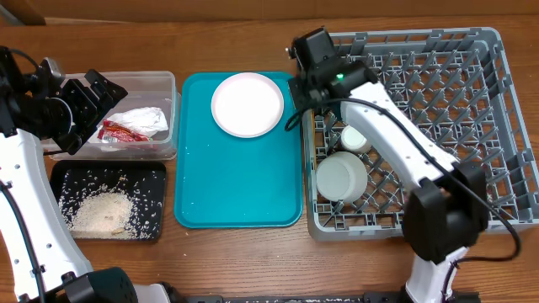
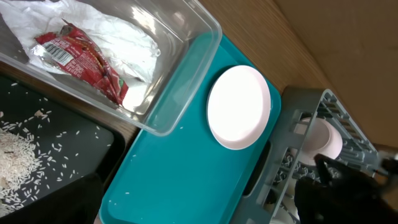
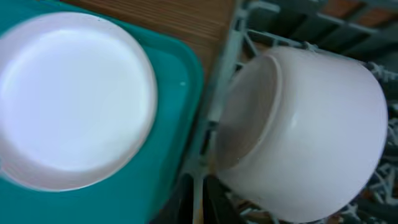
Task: Sort waste into correct bins and load items into the dishwasher
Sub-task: 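Release the pink bowl and move the right gripper back toward the teal tray, then grasp the edge of the pink plate on the teal tray with the right gripper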
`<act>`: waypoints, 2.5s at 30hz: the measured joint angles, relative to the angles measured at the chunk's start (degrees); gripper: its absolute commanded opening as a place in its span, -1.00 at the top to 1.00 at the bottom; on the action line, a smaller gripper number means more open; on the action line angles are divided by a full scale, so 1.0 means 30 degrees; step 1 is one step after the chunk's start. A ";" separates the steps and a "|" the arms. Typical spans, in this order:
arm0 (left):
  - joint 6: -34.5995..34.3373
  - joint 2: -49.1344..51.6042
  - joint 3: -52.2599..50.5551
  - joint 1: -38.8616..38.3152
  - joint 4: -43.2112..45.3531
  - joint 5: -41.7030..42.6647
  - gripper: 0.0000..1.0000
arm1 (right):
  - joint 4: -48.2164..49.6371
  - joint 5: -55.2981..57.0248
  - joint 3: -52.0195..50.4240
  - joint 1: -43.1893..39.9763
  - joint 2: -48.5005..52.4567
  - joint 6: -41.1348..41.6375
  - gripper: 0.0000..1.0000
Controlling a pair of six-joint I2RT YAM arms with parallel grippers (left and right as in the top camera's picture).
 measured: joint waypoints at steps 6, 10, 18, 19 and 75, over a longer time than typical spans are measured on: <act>0.0000 0.0000 0.0000 0.0000 0.0000 0.0007 -1.00 | -0.0561 0.3264 -0.0138 -0.0933 0.0896 -0.0015 0.92; 0.0000 0.0000 0.0000 0.0000 0.0000 0.0007 -1.00 | -0.1115 0.4772 -0.0138 -0.1319 0.0889 0.0255 0.92; 0.0000 0.0000 0.0000 0.0000 -0.0007 0.0007 -1.00 | -0.1151 0.3738 0.0240 -0.0903 0.0401 0.0474 0.90; 0.0000 0.0000 0.0000 0.0000 -0.0007 0.0007 -1.00 | -0.1056 0.2885 0.0444 -0.0750 0.0270 0.0474 0.90; 0.0000 0.0000 0.0000 0.0000 0.0000 0.0000 -1.00 | 0.4605 -0.2710 0.1399 0.5486 0.6288 -0.6054 0.28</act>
